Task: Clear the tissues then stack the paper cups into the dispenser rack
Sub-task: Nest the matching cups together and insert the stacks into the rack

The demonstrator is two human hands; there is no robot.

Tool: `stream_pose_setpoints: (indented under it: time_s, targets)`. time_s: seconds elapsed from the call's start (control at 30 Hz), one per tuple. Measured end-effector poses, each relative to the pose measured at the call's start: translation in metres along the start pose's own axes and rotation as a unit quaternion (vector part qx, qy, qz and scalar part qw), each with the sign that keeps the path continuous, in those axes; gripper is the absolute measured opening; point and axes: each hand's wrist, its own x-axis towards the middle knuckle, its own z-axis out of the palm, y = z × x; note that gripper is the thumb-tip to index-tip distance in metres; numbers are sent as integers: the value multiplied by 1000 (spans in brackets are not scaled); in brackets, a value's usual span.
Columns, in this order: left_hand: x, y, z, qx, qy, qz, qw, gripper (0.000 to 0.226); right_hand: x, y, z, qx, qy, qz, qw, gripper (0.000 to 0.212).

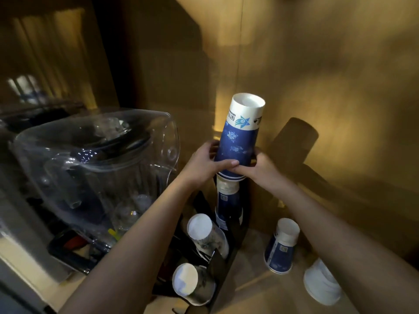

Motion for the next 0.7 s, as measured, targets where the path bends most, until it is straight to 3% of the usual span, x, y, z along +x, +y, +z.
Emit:
stream_pose_setpoints:
  time_s: [0.27,0.7]
  targets:
    - [18,-45,4,-44,-49,-35,997,82,18,29,20,-31,21,58,998,85]
    - [2,-58,3,-54,-57,-49,996,84,14,51,19,-136,-2,40,990,87]
